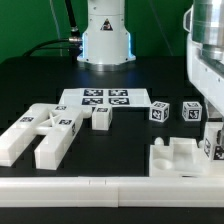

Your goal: Assemble chair

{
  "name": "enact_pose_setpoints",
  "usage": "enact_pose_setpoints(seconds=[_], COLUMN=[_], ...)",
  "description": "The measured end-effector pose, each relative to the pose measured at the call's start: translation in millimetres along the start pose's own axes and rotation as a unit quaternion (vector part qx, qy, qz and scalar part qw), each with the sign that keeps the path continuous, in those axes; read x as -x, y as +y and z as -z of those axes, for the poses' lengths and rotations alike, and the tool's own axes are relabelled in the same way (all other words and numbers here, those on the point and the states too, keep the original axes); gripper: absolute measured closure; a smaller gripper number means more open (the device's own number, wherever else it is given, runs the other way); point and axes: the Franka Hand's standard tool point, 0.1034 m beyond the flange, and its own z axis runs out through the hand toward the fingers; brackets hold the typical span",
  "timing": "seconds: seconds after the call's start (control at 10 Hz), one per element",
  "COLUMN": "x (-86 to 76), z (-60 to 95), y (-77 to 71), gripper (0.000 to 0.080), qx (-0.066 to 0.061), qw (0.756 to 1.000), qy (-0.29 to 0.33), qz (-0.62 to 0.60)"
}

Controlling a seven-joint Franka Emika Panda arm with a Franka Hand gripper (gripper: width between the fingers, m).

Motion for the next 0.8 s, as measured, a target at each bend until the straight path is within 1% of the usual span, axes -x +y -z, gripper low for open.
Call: enact_pose_setpoints(seconds=[0.1, 0.2, 0.5, 0.8], x=[2.7, 2.0, 5.7, 7.0], z=[0.3, 1.4, 2.1, 1.7], y=[-0.1, 0.7, 0.4, -0.3], gripper=[0.0509, 0.0509, 0.0509, 0.0508], qx=[-0.019, -0.028, -0.039, -0.043], qw=[0.998, 0.995, 0.989, 0.987], qy=[0.000, 0.003, -0.006, -0.013], qz=[-0.061, -0.099, -0.144, -0.154])
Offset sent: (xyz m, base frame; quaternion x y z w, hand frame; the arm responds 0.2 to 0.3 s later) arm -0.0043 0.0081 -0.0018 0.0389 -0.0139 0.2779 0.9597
